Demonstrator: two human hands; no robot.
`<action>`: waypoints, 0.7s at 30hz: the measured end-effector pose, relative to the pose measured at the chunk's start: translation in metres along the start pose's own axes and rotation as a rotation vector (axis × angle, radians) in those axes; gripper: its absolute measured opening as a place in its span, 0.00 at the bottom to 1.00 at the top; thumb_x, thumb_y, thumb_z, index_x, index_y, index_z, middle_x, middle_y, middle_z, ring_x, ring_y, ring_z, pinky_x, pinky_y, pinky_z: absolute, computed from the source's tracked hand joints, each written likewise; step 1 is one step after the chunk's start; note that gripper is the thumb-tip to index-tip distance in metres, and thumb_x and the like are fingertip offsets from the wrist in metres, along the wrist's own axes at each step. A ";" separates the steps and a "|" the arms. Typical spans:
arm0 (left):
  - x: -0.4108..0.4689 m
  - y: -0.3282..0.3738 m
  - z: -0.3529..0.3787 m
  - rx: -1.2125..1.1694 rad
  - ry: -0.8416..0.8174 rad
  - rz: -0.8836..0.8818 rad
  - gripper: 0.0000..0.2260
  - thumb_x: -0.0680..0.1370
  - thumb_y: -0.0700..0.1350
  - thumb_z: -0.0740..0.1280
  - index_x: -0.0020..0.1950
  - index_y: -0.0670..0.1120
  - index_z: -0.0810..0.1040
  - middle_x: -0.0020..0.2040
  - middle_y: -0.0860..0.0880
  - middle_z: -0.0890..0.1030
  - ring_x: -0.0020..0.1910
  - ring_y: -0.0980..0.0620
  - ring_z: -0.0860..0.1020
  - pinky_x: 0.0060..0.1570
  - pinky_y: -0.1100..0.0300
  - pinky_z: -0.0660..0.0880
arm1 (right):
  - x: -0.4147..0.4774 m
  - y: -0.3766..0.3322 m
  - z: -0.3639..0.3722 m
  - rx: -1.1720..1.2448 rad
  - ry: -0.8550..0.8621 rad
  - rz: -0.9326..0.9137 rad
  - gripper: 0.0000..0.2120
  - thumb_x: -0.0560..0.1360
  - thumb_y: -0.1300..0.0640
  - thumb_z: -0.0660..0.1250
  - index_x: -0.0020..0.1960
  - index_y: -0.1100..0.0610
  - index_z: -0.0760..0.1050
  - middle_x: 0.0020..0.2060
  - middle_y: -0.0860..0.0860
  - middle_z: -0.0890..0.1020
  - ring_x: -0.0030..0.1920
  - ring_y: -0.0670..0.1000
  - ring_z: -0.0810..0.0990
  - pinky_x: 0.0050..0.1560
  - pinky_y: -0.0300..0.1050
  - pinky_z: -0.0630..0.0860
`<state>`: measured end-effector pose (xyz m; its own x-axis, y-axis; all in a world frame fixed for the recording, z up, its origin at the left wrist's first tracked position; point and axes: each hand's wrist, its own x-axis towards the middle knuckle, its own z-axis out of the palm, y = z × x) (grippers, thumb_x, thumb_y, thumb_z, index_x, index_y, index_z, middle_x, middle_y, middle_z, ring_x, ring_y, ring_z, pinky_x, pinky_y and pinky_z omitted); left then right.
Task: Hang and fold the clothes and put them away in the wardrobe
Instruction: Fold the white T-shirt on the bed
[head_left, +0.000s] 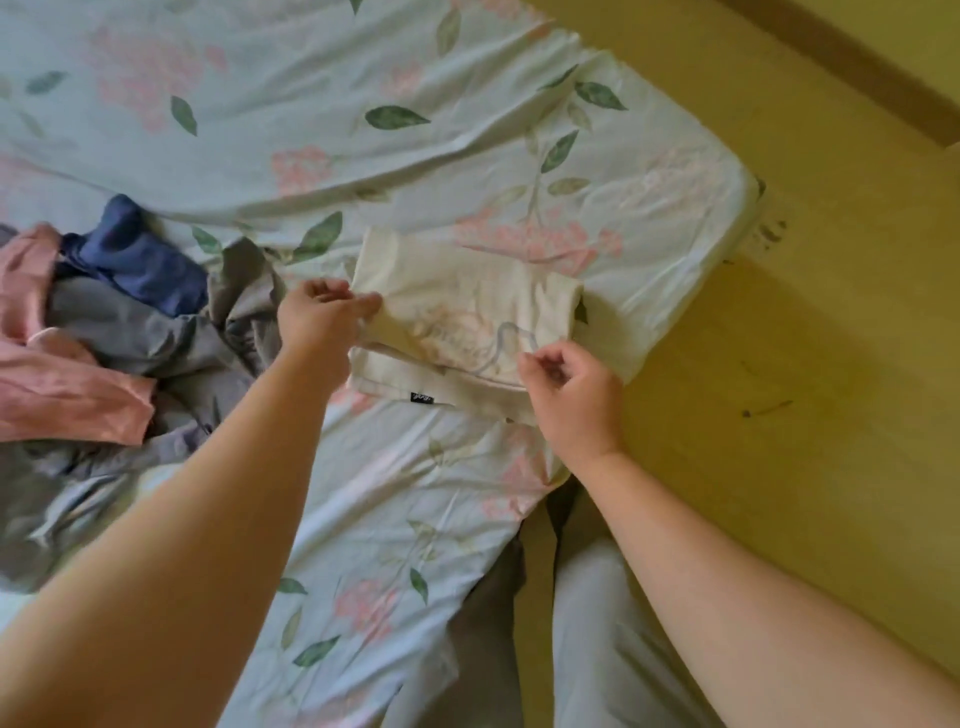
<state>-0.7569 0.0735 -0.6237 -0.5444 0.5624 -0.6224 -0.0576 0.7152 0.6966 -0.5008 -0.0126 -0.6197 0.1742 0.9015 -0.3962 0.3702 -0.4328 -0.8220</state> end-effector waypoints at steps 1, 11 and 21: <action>-0.002 -0.011 -0.003 0.004 0.023 -0.024 0.17 0.68 0.33 0.79 0.44 0.48 0.74 0.44 0.48 0.80 0.45 0.48 0.81 0.51 0.52 0.83 | -0.008 0.009 0.007 0.012 -0.003 0.057 0.05 0.77 0.52 0.71 0.43 0.49 0.79 0.38 0.43 0.83 0.41 0.43 0.82 0.42 0.40 0.79; 0.008 -0.063 -0.010 0.277 0.044 0.009 0.15 0.71 0.41 0.79 0.50 0.51 0.76 0.50 0.52 0.81 0.49 0.52 0.81 0.49 0.58 0.80 | -0.019 0.043 0.045 -0.133 0.059 0.307 0.14 0.75 0.67 0.65 0.40 0.48 0.75 0.40 0.40 0.80 0.41 0.37 0.77 0.33 0.29 0.66; 0.019 -0.060 -0.012 0.348 -0.044 0.045 0.15 0.73 0.36 0.74 0.54 0.52 0.77 0.51 0.52 0.81 0.49 0.52 0.81 0.45 0.59 0.81 | -0.029 0.046 0.045 -0.183 0.024 0.212 0.12 0.75 0.68 0.64 0.42 0.52 0.75 0.41 0.40 0.79 0.42 0.42 0.78 0.35 0.37 0.71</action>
<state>-0.7742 0.0368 -0.6729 -0.5032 0.6084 -0.6137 0.2581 0.7835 0.5652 -0.5303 -0.0590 -0.6644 0.2861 0.7919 -0.5396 0.4818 -0.6056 -0.6333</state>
